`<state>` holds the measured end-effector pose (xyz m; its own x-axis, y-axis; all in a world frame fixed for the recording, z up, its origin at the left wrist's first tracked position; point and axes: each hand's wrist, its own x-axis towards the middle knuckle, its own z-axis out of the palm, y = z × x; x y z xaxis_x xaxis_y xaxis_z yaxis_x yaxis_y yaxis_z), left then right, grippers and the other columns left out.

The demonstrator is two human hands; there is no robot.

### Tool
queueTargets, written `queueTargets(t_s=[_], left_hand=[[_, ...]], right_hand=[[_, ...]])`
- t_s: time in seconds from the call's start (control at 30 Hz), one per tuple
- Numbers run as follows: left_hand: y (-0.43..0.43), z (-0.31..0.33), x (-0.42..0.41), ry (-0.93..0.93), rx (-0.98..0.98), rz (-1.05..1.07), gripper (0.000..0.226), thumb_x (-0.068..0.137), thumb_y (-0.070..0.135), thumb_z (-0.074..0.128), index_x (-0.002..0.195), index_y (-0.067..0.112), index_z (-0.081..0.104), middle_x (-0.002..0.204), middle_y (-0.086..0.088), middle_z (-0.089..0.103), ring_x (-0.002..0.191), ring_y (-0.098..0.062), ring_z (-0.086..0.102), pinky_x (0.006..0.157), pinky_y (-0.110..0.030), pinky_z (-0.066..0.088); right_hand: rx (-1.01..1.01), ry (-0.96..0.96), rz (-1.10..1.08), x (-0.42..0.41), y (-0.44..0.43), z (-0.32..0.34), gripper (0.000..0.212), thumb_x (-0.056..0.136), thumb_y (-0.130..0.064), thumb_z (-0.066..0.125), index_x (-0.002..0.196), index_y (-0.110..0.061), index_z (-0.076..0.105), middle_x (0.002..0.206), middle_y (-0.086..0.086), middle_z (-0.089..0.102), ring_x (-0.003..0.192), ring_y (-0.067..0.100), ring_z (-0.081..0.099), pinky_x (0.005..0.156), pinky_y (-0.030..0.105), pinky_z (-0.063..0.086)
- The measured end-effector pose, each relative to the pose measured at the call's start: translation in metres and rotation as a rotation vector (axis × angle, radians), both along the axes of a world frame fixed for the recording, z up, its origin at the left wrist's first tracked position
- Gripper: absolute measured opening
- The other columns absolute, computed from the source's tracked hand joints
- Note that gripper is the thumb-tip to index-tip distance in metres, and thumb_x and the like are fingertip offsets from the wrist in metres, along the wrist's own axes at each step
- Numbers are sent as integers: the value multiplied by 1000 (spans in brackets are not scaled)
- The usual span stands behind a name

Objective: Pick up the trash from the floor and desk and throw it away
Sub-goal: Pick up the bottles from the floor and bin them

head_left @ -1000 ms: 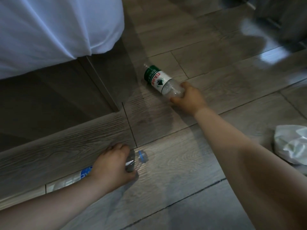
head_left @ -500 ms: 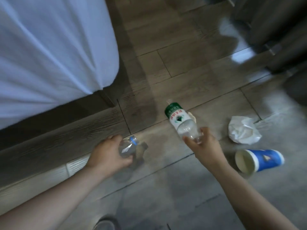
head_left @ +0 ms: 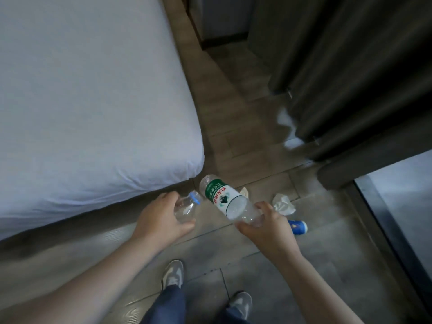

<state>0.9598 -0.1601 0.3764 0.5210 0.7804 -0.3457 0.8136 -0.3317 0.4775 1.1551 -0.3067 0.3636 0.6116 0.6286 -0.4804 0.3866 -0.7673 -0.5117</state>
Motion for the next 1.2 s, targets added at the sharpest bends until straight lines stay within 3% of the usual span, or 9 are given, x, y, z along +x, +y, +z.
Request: queueTargets(t_s=[0.17, 0.33, 0.5, 0.67, 0.9, 1.07, 1.2], left_hand=[[17, 142, -15, -113, 57, 87, 32, 64, 44, 70, 83, 26, 51, 87, 8, 55, 77, -15, 55, 63, -27, 36], [40, 275, -11, -248, 188, 63, 37, 66, 46, 72, 90, 28, 51, 91, 10, 55, 78, -9, 55, 64, -24, 38], [54, 400, 3, -468, 323, 22, 36, 64, 51, 71, 86, 33, 49, 87, 16, 55, 76, -3, 55, 59, -18, 42], [66, 498, -1, -648, 449, 26, 34, 63, 53, 72, 82, 36, 49, 86, 19, 56, 75, -1, 56, 62, -21, 46], [73, 562, -46, -687, 572, 58, 37, 63, 55, 73, 87, 36, 51, 87, 20, 56, 76, -5, 57, 58, -17, 42], [64, 558, -98, -626, 585, 198, 39, 62, 54, 72, 89, 35, 51, 90, 17, 57, 78, -1, 57, 62, -17, 42], [42, 547, -159, -576, 578, 391, 43, 58, 59, 69, 89, 36, 50, 91, 16, 58, 79, 0, 57, 63, -18, 42]], right_hand=[[88, -65, 20, 1, 25, 161, 58, 62, -57, 73, 107, -25, 54, 78, -11, 61, 78, 17, 61, 68, 30, 50], [247, -178, -8, -1, 39, 307, 52, 66, -53, 74, 104, -26, 52, 73, -17, 54, 74, 14, 59, 63, 28, 47], [478, -322, -36, -8, 40, 428, 46, 65, -59, 69, 98, -32, 52, 81, -12, 64, 71, 9, 63, 62, 34, 55], [640, -444, 9, -15, 49, 518, 47, 67, -55, 73, 103, -35, 52, 86, -15, 64, 72, 0, 60, 58, 22, 50], [792, -453, 114, -47, 77, 577, 49, 65, -60, 70, 104, -37, 50, 87, -17, 62, 74, -2, 59, 54, 14, 44], [772, -407, 294, -80, 99, 568, 49, 68, -59, 70, 105, -37, 47, 85, -23, 55, 73, 3, 60, 59, 26, 57], [785, -300, 478, -115, 120, 565, 58, 68, -59, 69, 116, -36, 45, 90, -24, 55, 75, 3, 60, 59, 19, 53]])
